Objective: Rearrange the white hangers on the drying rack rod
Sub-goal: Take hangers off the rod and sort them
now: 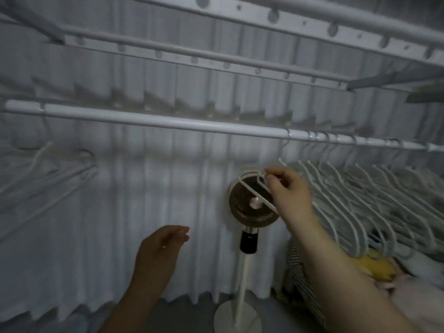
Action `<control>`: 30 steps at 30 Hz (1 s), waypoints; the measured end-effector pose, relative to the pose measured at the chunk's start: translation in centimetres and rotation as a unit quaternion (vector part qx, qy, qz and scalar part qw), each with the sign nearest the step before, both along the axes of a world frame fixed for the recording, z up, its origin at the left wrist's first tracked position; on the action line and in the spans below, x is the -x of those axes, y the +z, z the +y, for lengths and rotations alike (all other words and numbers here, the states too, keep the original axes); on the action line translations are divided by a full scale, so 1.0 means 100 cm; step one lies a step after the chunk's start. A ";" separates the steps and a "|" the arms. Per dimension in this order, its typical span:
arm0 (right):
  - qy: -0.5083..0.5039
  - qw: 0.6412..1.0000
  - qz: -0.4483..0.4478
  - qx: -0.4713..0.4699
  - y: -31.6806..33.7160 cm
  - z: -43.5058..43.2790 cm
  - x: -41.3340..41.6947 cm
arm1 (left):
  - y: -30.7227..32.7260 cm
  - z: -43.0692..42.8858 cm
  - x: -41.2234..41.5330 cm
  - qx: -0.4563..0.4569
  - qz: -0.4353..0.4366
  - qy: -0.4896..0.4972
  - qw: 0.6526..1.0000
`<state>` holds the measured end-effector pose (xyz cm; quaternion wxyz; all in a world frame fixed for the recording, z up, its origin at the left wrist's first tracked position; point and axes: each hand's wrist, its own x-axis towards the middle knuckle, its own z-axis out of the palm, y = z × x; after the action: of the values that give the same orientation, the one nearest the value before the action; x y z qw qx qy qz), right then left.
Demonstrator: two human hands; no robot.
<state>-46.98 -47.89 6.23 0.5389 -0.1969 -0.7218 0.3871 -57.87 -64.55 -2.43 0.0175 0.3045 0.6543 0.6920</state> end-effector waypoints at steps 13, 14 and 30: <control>-0.025 0.990 -0.109 0.084 0.004 0.133 -0.079 | 0.017 0.143 -0.095 -0.021 -0.050 -0.124 0.991; -0.023 0.989 -0.125 0.082 0.003 0.136 -0.077 | 0.018 0.150 -0.097 -0.022 -0.065 -0.124 0.990; -0.037 0.944 -0.328 0.023 0.002 0.157 -0.045 | 0.011 0.217 -0.118 0.080 -0.017 -0.164 0.983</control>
<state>-42.45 -32.15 6.39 0.2816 -0.3515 -0.8419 0.2972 -46.02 -42.82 -1.28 0.1658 0.3935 0.6488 0.6299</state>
